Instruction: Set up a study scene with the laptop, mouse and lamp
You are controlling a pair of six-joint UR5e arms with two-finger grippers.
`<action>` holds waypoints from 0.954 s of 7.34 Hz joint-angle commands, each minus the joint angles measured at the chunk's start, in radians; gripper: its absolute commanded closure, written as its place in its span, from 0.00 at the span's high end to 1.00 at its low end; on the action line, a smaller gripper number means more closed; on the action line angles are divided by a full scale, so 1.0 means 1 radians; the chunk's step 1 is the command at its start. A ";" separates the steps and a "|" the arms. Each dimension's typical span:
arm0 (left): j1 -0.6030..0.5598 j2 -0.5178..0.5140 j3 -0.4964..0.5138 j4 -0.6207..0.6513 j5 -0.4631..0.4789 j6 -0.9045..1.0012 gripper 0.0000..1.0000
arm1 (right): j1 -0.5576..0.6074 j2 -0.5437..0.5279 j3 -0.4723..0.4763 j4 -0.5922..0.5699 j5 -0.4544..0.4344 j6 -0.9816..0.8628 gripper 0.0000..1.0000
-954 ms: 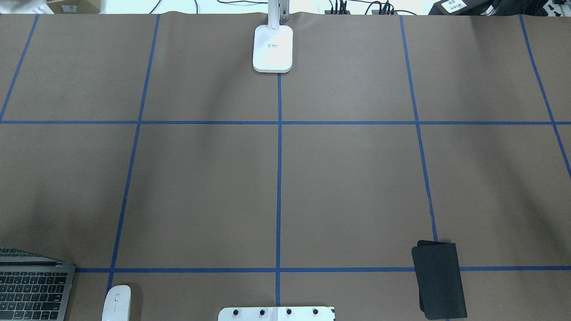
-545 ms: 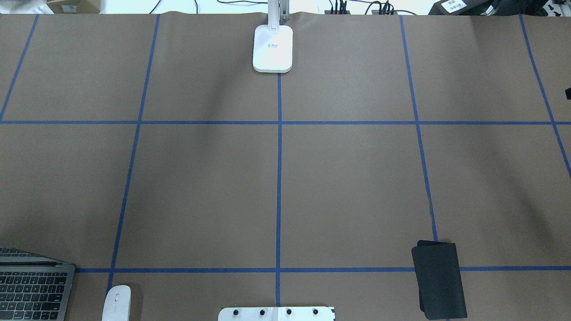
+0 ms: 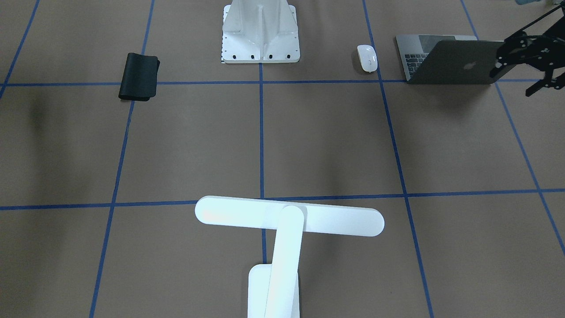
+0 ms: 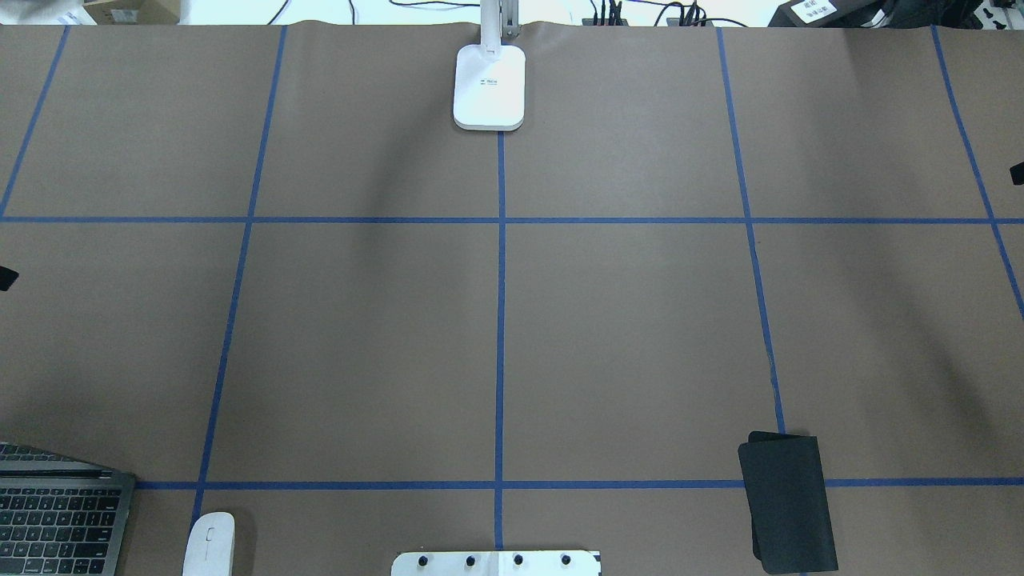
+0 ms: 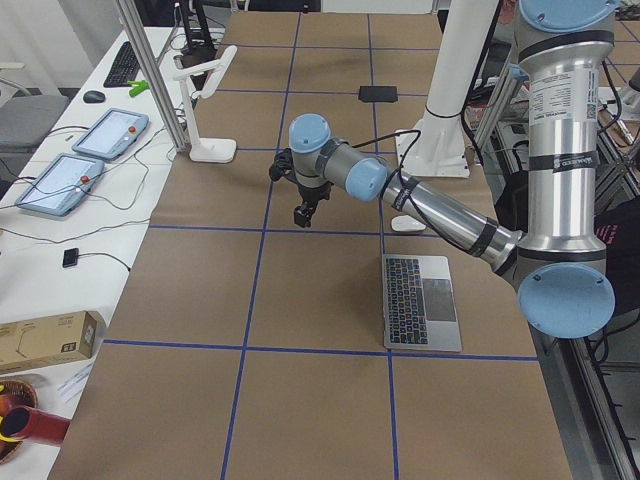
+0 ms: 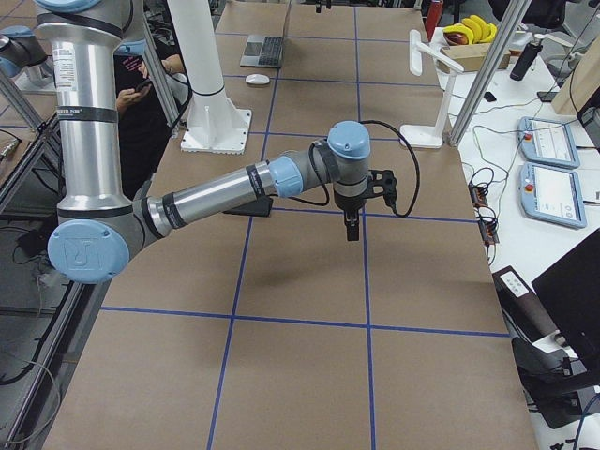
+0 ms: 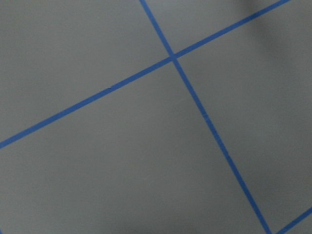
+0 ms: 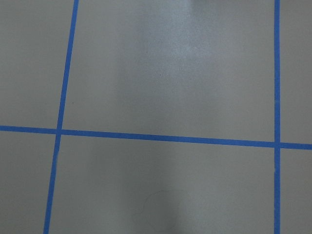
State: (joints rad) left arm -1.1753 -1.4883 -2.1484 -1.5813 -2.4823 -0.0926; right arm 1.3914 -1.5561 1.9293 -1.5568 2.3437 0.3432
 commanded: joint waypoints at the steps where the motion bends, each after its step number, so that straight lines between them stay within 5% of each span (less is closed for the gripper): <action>1: 0.124 -0.001 -0.033 -0.002 -0.068 -0.013 1.00 | 0.000 0.001 -0.013 0.014 0.003 -0.007 1.00; 3: 0.204 0.000 -0.074 -0.003 -0.060 -0.009 1.00 | -0.002 -0.001 -0.053 0.081 0.005 -0.007 1.00; 6: 0.394 0.002 -0.181 -0.002 0.164 0.077 0.99 | -0.002 -0.001 -0.059 0.081 0.005 -0.009 1.00; 7: 0.402 0.002 -0.189 -0.003 0.169 0.112 0.99 | -0.002 -0.001 -0.059 0.081 0.005 -0.009 1.00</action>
State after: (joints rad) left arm -0.8104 -1.4869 -2.3137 -1.5845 -2.3563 -0.0126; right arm 1.3898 -1.5570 1.8707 -1.4762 2.3485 0.3345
